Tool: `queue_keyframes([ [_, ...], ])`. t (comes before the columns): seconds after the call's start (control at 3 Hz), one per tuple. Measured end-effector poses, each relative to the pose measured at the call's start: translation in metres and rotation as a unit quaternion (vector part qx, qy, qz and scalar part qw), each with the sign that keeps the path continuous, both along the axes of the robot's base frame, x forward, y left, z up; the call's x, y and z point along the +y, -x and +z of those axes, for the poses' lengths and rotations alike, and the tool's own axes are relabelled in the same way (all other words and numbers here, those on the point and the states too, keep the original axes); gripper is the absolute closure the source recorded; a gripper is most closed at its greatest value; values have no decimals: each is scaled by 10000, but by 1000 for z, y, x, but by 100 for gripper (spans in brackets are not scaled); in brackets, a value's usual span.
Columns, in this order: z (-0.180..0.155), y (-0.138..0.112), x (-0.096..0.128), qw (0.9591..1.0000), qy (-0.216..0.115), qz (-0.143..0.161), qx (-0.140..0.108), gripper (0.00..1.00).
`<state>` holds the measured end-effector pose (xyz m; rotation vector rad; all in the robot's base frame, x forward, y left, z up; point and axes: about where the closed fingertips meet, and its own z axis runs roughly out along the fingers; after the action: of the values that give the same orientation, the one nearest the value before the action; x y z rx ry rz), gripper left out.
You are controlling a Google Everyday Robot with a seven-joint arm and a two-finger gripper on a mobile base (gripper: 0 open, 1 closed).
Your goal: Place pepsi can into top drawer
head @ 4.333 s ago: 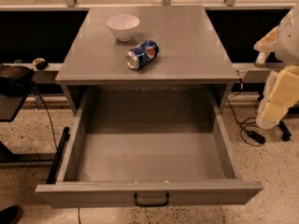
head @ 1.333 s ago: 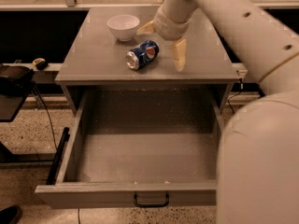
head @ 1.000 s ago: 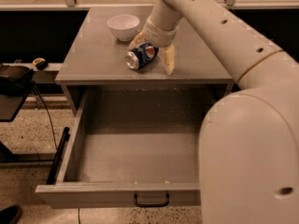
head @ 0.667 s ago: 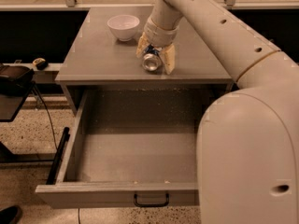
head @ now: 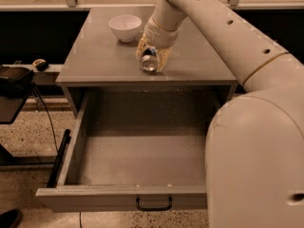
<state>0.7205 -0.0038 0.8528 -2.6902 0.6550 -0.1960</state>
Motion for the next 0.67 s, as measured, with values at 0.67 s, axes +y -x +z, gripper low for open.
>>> queue_keyframes([
  [0.67, 46, 56, -43, 9948, -931, -384, -177, 100],
])
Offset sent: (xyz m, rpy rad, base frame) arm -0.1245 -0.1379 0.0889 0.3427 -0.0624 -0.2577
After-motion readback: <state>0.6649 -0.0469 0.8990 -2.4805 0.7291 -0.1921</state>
